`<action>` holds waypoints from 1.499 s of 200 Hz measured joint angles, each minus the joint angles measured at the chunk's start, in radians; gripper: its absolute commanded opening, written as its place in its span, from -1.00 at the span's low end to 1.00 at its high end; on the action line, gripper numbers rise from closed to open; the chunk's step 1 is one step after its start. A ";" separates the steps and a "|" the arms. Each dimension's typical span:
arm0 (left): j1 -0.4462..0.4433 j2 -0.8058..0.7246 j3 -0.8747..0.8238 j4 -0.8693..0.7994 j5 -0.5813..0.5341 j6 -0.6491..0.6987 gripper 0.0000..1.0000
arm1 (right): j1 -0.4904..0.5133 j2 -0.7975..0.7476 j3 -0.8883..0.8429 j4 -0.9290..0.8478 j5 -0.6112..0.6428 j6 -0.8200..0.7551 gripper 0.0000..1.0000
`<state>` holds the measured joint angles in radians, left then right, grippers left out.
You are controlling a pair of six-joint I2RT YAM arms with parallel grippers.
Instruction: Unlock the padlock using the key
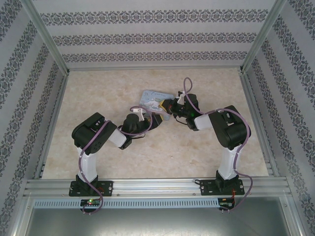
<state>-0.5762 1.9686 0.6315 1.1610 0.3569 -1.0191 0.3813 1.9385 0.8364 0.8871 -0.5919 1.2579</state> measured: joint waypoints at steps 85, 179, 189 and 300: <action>-0.001 0.027 0.011 0.003 -0.049 -0.033 0.21 | 0.000 0.000 0.000 0.002 0.000 0.000 -1.00; -0.001 0.044 0.019 -0.032 -0.089 -0.029 -0.33 | 0.000 0.002 0.000 0.006 0.000 0.000 -1.00; -0.001 0.049 0.024 -0.040 -0.092 -0.027 -0.36 | 0.000 0.002 0.000 0.006 0.000 0.000 -1.00; -0.001 0.067 0.047 -0.062 -0.105 -0.017 -0.73 | 0.000 0.011 0.000 0.027 0.000 0.000 -1.00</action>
<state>-0.5770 2.0357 0.6788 1.0992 0.2523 -1.0363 0.3813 1.9495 0.8364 0.9142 -0.5922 1.2583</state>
